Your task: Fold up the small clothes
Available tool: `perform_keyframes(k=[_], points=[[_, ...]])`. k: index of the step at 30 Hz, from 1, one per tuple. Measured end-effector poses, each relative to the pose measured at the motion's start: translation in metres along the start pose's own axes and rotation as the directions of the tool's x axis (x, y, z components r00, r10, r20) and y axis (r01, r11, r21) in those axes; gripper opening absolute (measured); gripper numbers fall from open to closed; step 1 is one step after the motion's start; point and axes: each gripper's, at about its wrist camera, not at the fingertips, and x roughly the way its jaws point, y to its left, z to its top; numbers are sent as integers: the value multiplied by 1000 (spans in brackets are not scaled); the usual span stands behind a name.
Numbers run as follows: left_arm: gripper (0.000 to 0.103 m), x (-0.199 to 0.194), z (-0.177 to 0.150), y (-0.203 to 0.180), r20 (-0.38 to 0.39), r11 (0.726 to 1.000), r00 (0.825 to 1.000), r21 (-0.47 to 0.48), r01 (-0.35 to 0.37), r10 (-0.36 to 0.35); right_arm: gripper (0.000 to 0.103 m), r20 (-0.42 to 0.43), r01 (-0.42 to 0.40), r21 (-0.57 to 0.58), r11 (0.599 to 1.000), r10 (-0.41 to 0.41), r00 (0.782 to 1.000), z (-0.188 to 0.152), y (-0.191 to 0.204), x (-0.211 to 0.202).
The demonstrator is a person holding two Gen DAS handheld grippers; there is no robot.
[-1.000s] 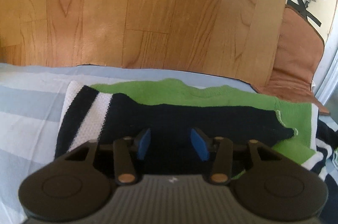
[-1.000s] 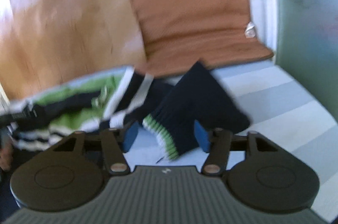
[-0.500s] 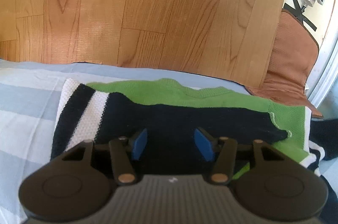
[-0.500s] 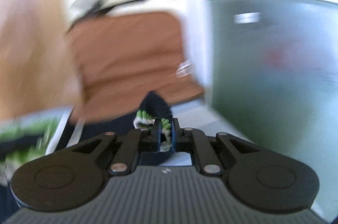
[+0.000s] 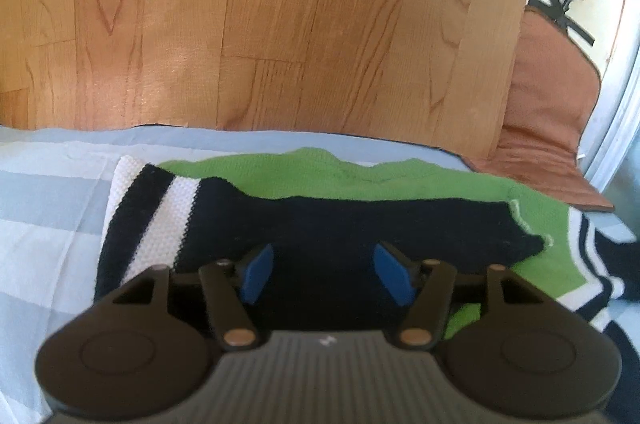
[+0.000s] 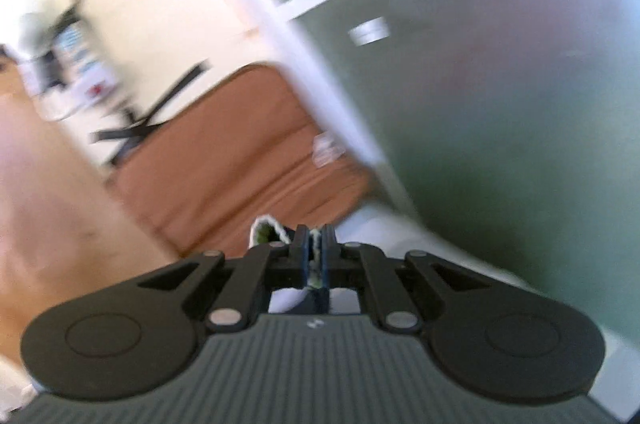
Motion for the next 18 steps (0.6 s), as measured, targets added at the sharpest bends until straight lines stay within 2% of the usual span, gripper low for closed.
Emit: perform_keyframes(k=[3, 5, 7, 9, 11, 15, 17, 18], points=[[59, -13, 6, 11, 50, 992, 994, -79, 99, -95, 8, -37, -107, -48, 993, 106, 994, -8, 45, 6], [59, -29, 14, 25, 118, 974, 981, -147, 169, -153, 8, -68, -178, -63, 982, 174, 982, -8, 78, 15], [59, -45, 22, 41, 178, 957, 969, -204, 207, -172, 8, -106, -251, -88, 964, 241, 965, -13, 119, 24], [59, -58, 29, 59, 206, 942, 966, -262, 209, -157, 8, -144, -317, -128, 940, 298, 943, -23, 165, 34], [59, -65, 33, 79, 215, 928, 967, -317, 198, -133, 8, -196, -390, -166, 906, 357, 913, -37, 215, 50], [59, -67, 37, 112, 191, 888, 974, -418, 193, -122, 8, -332, -530, -226, 817, 447, 830, -91, 314, 86], [59, -64, 38, 123, 173, 876, 975, -438, 202, -138, 9, -412, -580, -255, 773, 456, 789, -128, 352, 106], [59, -61, 38, 126, 160, 875, 977, -440, 199, -142, 13, -472, -601, -269, 753, 440, 764, -150, 368, 121]])
